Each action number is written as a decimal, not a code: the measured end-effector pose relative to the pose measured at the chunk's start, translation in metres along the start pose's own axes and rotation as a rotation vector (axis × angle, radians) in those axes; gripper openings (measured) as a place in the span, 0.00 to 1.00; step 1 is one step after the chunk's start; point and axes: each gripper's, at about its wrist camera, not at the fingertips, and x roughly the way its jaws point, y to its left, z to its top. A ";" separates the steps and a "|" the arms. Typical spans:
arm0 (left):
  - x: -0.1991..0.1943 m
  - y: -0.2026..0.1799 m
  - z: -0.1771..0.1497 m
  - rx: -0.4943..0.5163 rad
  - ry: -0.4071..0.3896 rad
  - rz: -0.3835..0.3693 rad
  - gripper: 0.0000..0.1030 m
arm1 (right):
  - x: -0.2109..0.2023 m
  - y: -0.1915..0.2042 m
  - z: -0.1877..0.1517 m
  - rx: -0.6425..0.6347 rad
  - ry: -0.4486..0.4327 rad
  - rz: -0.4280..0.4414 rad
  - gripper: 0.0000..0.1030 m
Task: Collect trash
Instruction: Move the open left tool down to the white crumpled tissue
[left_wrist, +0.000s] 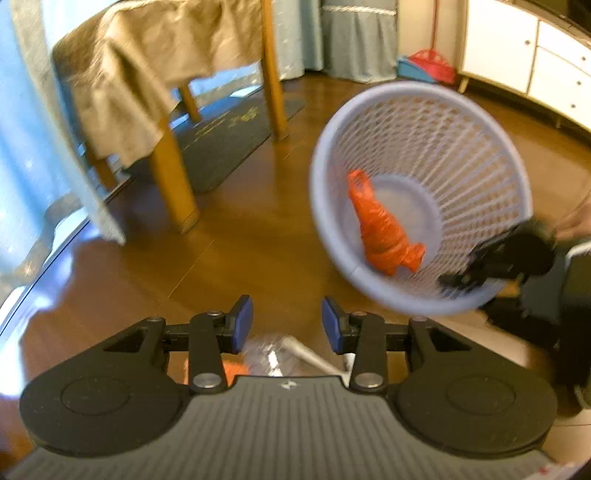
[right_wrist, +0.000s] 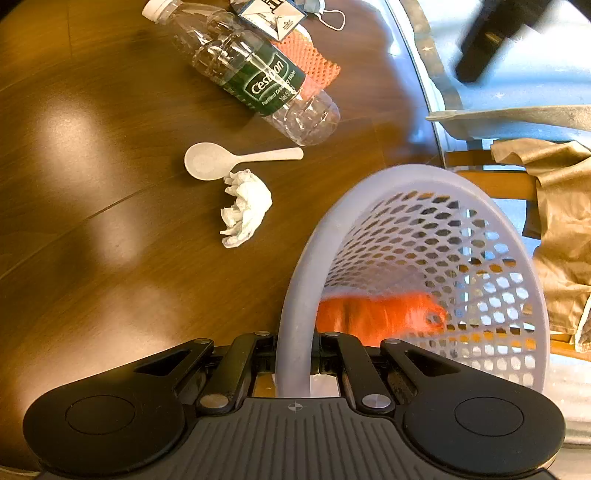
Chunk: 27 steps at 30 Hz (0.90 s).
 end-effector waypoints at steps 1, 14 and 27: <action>0.001 0.003 -0.004 -0.007 0.010 0.007 0.34 | 0.000 0.000 0.000 0.002 0.000 0.000 0.02; 0.025 -0.011 -0.051 0.044 0.088 -0.010 0.38 | 0.003 -0.004 -0.001 0.009 0.009 -0.006 0.03; 0.049 -0.027 -0.062 0.098 0.111 -0.038 0.54 | 0.006 -0.007 -0.007 0.022 0.024 -0.009 0.03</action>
